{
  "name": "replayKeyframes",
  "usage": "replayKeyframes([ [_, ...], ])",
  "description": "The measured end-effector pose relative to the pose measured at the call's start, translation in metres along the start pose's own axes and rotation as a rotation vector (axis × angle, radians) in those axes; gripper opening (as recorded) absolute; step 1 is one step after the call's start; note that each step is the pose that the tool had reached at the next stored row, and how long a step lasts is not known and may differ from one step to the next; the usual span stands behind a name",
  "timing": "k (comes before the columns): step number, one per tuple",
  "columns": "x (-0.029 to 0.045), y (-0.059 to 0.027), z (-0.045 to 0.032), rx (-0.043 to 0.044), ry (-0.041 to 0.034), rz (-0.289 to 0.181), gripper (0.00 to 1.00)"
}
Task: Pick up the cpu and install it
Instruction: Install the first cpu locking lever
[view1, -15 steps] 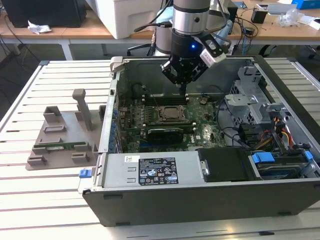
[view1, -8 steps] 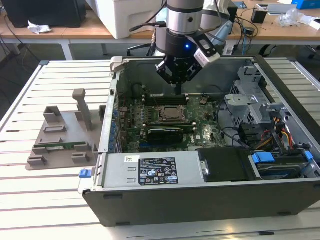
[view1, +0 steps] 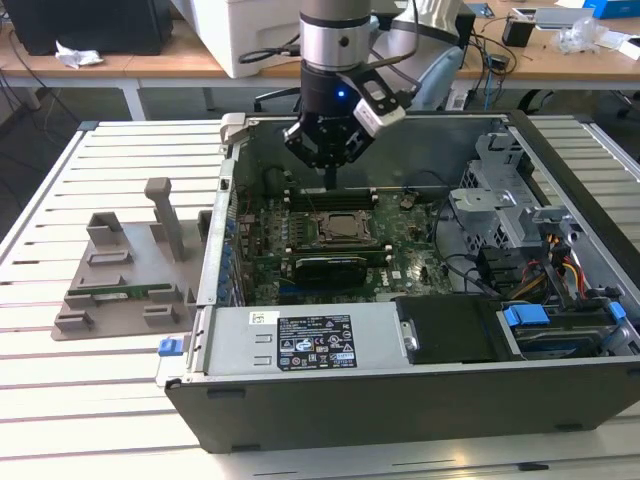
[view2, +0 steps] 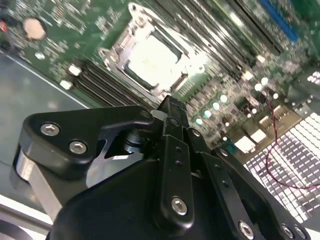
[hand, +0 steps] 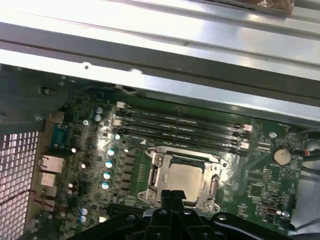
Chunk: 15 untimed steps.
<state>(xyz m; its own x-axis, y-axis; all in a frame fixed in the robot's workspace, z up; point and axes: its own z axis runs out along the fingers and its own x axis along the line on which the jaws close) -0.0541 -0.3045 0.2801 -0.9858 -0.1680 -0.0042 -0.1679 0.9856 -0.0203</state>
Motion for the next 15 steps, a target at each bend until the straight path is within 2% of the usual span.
replayKeyframes([
  [2, 0.0069, 0.0033, 0.0019, -0.0001, 0.0000, 0.001, 0.11],
  [6, 0.0329, 0.0149, 0.0061, 0.0000, 0.0001, 0.002, 0.11],
  [8, 0.0405, 0.0184, 0.0067, -0.0001, 0.0000, 0.002, 0.11],
  [11, 0.0469, 0.0234, 0.0073, -0.0001, -0.0001, 0.003, 0.11],
  [15, 0.0469, 0.0325, 0.0094, -0.0001, -0.0001, 0.003, 0.11],
])
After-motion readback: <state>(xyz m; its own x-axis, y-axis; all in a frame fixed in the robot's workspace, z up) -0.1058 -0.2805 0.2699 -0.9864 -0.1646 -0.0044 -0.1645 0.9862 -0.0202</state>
